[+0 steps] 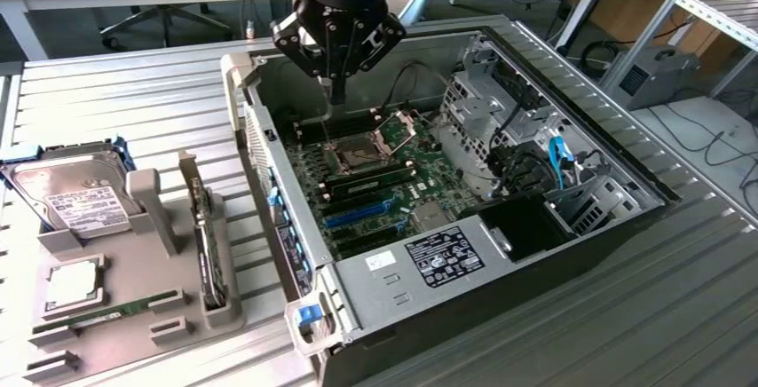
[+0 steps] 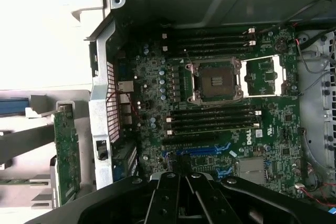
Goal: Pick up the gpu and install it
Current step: 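Reach for the gpu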
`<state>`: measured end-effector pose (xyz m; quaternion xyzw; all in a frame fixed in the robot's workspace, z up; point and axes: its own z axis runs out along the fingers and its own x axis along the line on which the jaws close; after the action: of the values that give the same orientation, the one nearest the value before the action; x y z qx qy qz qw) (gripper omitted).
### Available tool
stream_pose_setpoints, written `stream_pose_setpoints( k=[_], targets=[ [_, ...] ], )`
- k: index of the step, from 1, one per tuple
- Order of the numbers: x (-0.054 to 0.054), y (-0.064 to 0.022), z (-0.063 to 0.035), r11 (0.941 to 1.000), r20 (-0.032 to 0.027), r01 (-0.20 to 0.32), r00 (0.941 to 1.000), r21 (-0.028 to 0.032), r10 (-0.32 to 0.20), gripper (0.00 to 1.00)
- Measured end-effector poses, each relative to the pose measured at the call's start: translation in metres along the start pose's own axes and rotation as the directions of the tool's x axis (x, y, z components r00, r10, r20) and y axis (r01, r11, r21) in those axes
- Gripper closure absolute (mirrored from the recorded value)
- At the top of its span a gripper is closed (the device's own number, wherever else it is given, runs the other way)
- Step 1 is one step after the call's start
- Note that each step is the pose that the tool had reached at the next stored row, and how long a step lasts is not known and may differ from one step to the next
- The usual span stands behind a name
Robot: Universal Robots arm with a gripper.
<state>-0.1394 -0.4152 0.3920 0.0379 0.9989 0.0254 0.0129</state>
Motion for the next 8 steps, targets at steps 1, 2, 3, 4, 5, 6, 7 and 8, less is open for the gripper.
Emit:
stream_pose_setpoints(
  k=[1, 2, 3, 4, 5, 6, 7, 8],
  targets=[
    [0.0004, -0.0002, 0.0, 1.0, 0.0, 0.0, 1.0, 0.0, 0.0, 0.89],
    [0.0008, -0.0005, 0.0, 1.0, 0.0, 0.0, 1.0, 0.0, 0.0, 0.89],
    [0.0013, -0.0007, 0.0001, 1.0, 0.0001, 0.0, 1.0, -0.0001, 0.0, 0.89],
    [0.002, -0.001, 0.0001, 1.0, 0.0, 0.0, 1.0, -0.0001, 0.0, 0.89],
    [0.0026, -0.0012, 0.0001, 1.0, 0.0, 0.0, 1.0, -0.0001, 0.0, 0.89],
    [0.0034, -0.0015, 0.0002, 1.0, 0.0, 0.0, 1.0, 0.0, 0.0, 0.89],
    [0.0042, -0.0018, 0.0002, 1.0, 0.0, 0.0, 1.0, -0.0001, 0.0, 0.89],
    [0.0046, -0.0019, 0.0002, 1.0, 0.0, 0.0, 1.0, 0.0, 0.0, 0.89]
  ],
)
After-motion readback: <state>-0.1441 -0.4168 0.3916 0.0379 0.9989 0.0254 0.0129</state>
